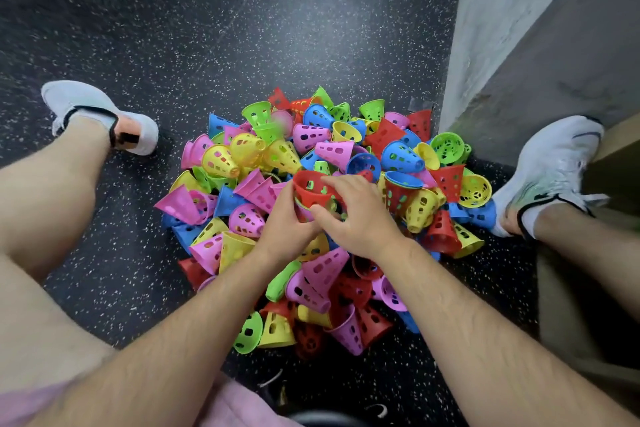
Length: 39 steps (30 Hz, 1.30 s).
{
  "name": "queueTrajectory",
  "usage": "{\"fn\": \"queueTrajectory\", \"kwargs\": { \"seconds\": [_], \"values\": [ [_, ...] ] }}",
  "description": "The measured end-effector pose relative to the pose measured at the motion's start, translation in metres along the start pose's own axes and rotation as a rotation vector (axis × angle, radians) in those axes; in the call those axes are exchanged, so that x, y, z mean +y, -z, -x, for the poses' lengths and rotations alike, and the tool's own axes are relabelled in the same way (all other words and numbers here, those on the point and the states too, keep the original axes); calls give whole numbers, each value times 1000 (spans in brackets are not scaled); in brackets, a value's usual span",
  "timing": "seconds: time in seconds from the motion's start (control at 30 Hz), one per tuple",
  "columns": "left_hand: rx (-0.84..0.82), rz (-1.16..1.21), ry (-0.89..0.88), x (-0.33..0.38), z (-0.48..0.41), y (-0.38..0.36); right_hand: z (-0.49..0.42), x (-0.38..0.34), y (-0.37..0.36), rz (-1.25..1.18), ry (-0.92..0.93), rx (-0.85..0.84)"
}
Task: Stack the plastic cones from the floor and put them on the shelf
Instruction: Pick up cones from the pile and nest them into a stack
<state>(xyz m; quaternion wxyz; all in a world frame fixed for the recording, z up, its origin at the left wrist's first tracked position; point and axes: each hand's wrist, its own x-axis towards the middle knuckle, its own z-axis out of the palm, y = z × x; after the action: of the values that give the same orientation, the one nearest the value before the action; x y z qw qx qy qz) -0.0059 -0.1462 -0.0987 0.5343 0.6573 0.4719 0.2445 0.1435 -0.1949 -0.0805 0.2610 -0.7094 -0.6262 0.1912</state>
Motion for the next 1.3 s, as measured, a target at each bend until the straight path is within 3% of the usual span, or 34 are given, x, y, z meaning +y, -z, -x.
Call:
{"fn": "queueTrajectory", "kwargs": {
  "seconds": [0.07,0.13,0.2,0.37,0.5,0.83,1.1,1.3],
  "values": [
    [-6,-26,26,-2,2,2,7,5,1,-28,1,-12],
    [-19,-74,49,-4,3,4,10,13,5,-39,-47,77],
    [-28,-72,57,-4,5,3,8,23,9,91,-91,154],
    [-70,-88,62,-4,4,0,-5,37,9,390,-180,-65],
    [-73,-88,61,-7,2,-1,-14,42,5,367,-224,-19],
    [-64,-105,58,-9,2,-2,-34,44,-9,585,-281,65],
    [-63,-114,73,-13,-1,-5,-39,61,-14,635,-315,18],
    [-62,-103,81,-16,-5,-4,-38,71,-15,536,-260,280]
  ]
}}
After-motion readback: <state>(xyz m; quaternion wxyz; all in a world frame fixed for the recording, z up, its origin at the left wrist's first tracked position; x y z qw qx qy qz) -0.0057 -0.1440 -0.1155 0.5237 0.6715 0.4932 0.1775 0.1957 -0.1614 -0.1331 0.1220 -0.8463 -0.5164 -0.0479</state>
